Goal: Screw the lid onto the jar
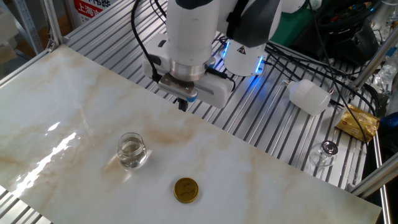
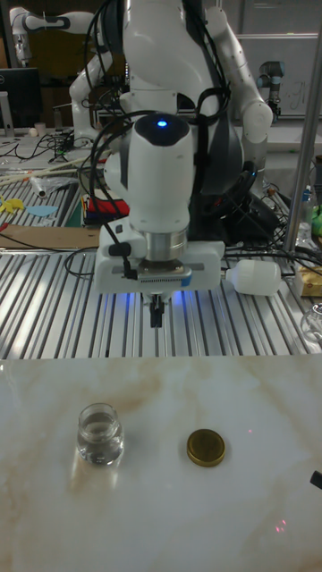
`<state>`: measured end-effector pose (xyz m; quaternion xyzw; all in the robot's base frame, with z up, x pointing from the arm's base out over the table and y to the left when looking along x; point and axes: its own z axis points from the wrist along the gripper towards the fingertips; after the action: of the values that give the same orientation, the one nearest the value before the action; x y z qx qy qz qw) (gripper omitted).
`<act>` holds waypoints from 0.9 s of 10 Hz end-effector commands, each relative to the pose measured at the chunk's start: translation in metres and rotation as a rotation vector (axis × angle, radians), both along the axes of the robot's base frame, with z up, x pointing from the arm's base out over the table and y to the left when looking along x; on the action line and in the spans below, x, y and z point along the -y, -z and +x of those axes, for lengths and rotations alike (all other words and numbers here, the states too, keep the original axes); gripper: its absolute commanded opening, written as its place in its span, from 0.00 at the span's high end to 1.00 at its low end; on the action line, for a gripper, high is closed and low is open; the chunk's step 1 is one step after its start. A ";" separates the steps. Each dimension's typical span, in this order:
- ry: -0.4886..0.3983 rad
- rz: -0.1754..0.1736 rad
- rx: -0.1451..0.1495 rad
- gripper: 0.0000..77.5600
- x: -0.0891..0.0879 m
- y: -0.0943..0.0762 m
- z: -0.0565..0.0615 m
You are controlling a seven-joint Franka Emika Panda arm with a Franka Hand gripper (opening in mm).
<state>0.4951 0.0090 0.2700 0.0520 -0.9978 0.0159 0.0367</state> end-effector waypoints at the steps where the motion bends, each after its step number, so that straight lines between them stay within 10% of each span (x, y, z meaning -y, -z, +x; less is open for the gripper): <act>1: 0.063 -0.003 0.026 1.00 -0.019 -0.013 0.000; 9: 0.050 -0.006 0.038 1.00 -0.021 -0.007 -0.001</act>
<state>0.4929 0.0301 0.2758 0.0266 -0.9993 0.0189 0.0197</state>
